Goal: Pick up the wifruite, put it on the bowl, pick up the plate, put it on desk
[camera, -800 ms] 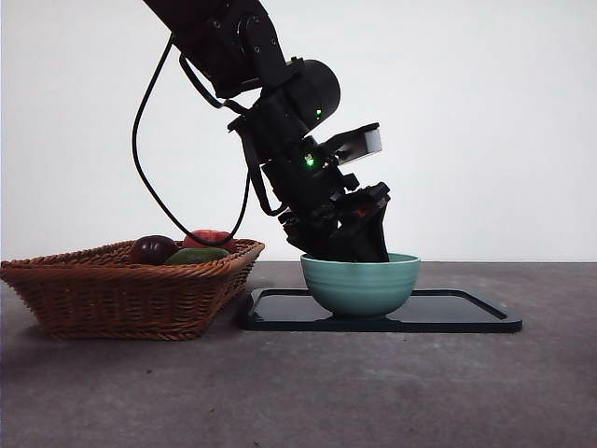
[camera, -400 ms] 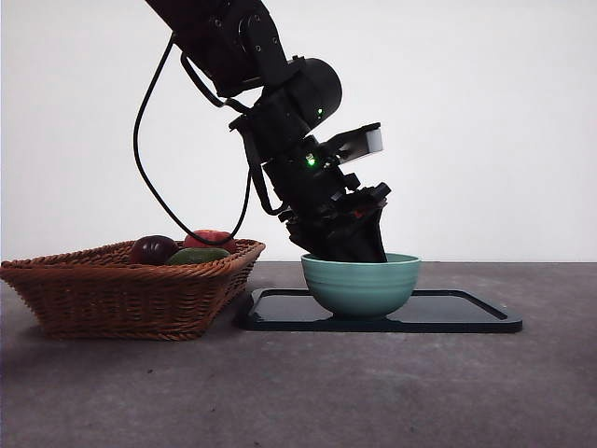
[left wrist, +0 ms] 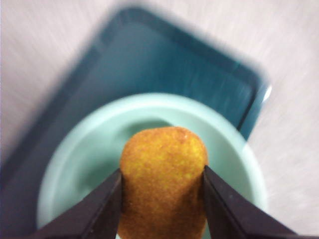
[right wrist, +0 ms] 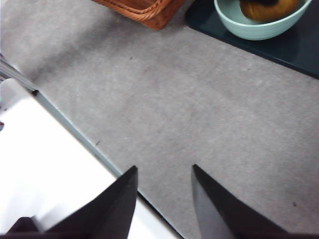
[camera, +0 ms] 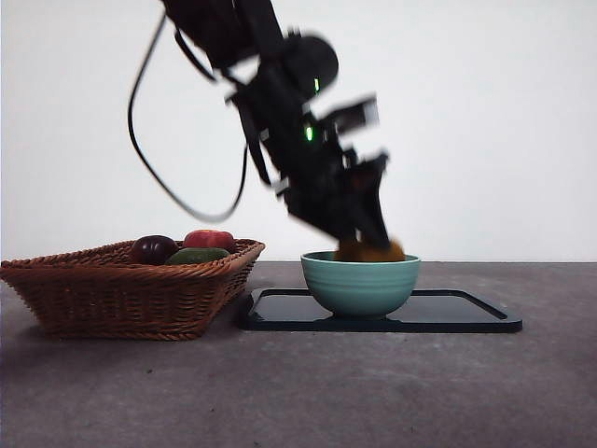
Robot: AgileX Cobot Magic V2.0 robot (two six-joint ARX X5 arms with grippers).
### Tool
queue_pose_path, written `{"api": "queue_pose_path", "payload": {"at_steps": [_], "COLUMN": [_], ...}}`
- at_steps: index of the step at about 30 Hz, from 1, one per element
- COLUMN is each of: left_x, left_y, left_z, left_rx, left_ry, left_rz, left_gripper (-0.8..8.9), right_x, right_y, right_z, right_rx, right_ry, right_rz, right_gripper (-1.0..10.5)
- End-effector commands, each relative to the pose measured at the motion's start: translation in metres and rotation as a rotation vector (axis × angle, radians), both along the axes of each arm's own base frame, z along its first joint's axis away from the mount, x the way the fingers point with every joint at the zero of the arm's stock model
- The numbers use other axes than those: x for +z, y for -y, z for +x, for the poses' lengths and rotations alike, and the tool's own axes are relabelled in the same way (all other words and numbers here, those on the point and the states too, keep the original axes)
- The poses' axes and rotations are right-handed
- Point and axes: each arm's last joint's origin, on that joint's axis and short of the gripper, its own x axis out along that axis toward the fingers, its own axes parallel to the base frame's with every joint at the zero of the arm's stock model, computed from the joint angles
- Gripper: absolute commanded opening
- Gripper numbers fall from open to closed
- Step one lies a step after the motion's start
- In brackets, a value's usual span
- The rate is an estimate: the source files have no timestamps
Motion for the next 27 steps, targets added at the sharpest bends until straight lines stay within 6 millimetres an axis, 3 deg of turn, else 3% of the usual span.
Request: {"api": "queue_pose_path", "payload": {"at_steps": [1,7,12,17,23,27], "left_x": [0.046,0.106,0.155,0.192,0.21,0.203], "left_y": [-0.004,-0.029,-0.061,-0.097,-0.13,-0.142], "left_z": [-0.007,-0.027,-0.057,-0.084,-0.108,-0.113], "left_rx": [0.028,0.088,0.153,0.279,0.428,0.501], "left_ry": [0.073,0.116,0.112,0.122,0.139,0.107], "left_rz": [-0.093,-0.186,-0.243,-0.274,-0.217,-0.2], "left_gripper": [1.19,1.2,1.2,1.23,1.23,1.23], "right_x": [0.003,0.003,0.003,0.003,0.003,0.005], "right_y": [-0.001,-0.001,-0.001,-0.001,-0.001,-0.002], "right_z": [0.0,0.0,0.001,0.001,0.001,0.002], "right_rx": [-0.005,-0.005,-0.005,-0.004,-0.003,-0.003], "right_ry": [0.01,0.01,0.013,0.019,0.022,0.038], "right_rz": [0.008,0.009,0.01,0.006,0.007,0.018], "right_gripper": [1.7,1.7,1.7,1.7,1.7,1.7]}}
